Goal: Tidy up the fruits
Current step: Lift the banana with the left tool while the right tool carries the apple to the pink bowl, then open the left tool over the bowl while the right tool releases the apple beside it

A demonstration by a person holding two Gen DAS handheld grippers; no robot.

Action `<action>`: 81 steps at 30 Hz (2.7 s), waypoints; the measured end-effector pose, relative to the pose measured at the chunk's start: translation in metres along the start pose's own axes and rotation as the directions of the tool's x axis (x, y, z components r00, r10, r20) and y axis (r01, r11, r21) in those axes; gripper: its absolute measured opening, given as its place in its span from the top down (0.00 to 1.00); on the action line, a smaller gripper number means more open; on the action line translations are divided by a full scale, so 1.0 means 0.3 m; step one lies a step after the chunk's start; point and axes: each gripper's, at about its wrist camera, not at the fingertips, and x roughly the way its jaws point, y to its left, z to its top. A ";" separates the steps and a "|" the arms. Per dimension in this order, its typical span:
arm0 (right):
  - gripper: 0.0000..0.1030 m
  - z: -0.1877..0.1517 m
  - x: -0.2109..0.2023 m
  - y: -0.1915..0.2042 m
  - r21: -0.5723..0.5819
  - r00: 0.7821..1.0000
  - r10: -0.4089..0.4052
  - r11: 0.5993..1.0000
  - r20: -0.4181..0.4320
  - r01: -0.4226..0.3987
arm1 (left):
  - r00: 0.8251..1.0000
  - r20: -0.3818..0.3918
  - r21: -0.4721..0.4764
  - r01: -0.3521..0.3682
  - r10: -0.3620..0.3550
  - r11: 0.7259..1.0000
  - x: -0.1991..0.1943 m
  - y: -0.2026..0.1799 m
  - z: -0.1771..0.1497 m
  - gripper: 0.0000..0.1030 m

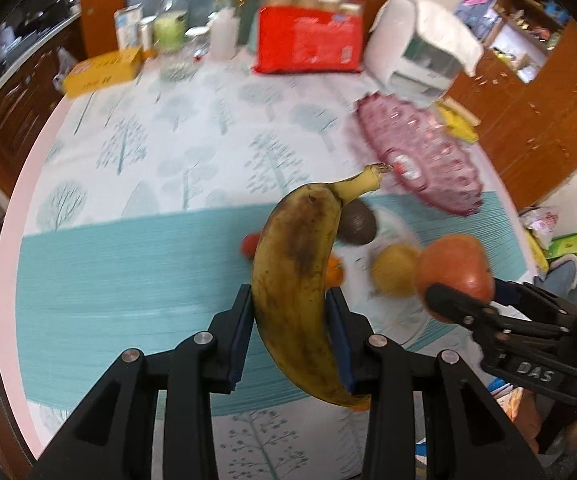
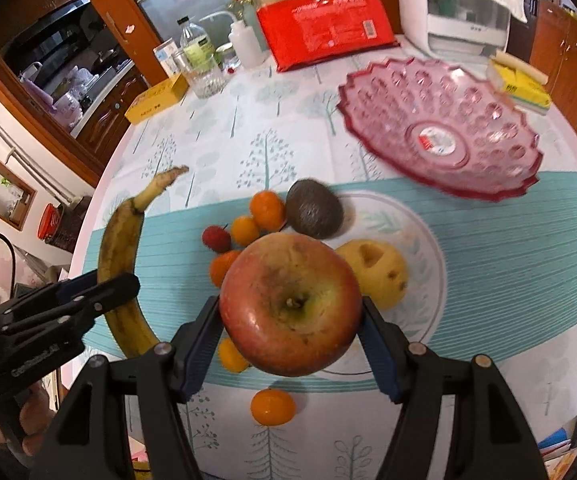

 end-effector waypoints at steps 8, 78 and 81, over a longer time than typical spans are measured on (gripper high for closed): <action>0.35 0.129 -0.134 -0.085 -0.039 0.993 -0.096 0.994 0.068 0.098 | 0.995 0.085 0.091 0.044 -0.051 0.995 -0.056 -0.145 0.172 0.67; 0.34 0.552 0.377 -0.715 -0.307 0.990 -0.130 0.945 -0.045 0.110 | 0.931 0.002 0.125 -0.364 0.366 0.923 0.796 -0.706 0.591 0.21; 0.34 0.549 0.353 -0.720 -0.296 0.992 -0.124 0.949 -0.037 0.108 | 0.934 0.002 0.103 -0.356 0.357 0.929 0.769 -0.705 0.584 0.21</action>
